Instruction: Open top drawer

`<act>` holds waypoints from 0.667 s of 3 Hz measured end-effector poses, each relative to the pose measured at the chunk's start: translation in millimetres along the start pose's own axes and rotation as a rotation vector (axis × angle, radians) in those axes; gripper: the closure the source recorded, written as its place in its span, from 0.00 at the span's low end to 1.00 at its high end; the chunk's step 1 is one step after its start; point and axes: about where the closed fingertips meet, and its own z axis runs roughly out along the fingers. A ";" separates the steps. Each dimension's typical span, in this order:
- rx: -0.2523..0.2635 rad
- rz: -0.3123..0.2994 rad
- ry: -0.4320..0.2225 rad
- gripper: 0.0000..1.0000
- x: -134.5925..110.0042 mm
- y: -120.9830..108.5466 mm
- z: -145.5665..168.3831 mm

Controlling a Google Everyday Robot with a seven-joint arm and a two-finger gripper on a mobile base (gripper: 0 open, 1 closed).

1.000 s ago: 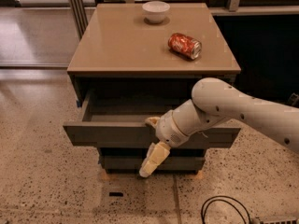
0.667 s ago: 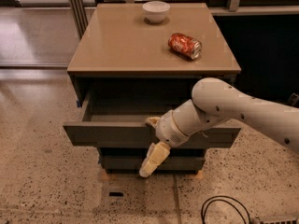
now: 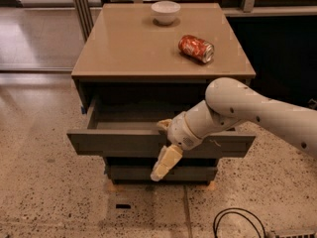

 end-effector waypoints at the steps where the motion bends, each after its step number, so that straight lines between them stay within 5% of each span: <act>1: -0.002 0.001 0.000 0.00 0.1 1.0 0.5; 2: -0.056 0.033 0.017 0.00 10.9 20.3 10.5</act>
Offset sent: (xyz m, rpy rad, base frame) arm -0.0611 -0.0008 -0.0356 -0.0310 0.1796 0.0415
